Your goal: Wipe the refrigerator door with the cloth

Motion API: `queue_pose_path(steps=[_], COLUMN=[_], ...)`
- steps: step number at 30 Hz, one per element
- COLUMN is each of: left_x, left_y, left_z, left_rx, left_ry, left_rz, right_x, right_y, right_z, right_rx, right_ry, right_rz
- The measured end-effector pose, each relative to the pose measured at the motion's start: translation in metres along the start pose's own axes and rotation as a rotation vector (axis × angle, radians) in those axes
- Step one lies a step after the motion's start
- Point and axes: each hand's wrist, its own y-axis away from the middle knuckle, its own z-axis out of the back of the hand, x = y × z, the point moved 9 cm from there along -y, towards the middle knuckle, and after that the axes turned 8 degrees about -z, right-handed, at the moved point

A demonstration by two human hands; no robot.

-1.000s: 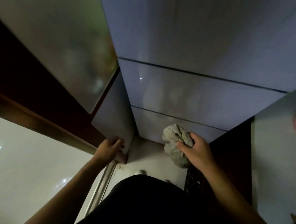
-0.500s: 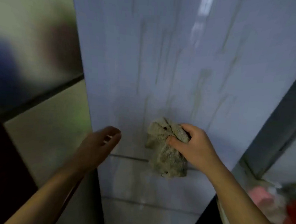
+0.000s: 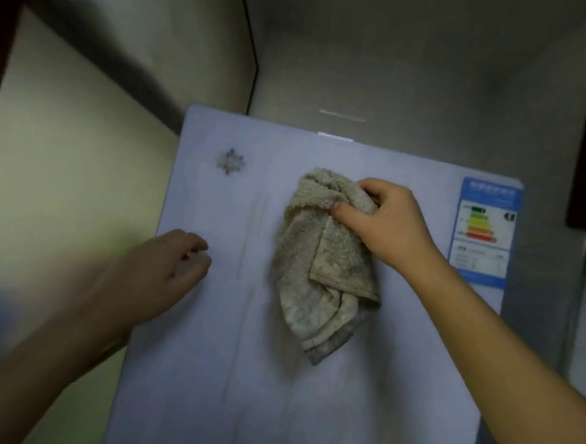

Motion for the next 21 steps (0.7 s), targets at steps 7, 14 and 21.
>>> queue_pose_path(steps=[7, 14, 21], left_x=[-0.012, 0.001, 0.002], left_y=[-0.028, -0.017, -0.017], left_z=[0.022, -0.002, -0.003], left_rx=[-0.108, -0.106, -0.129], left_ry=[-0.163, -0.223, -0.212], left_rz=[-0.125, -0.134, -0.162], right_x=[0.045, 0.021, 0.032], right_y=[-0.065, -0.044, -0.020], right_z=[0.024, -0.021, -0.030], right_rx=[-0.107, -0.103, -0.282], right_ry=[0.232, 0.424, 0.260], right_rz=[0.126, 0.203, 0.328])
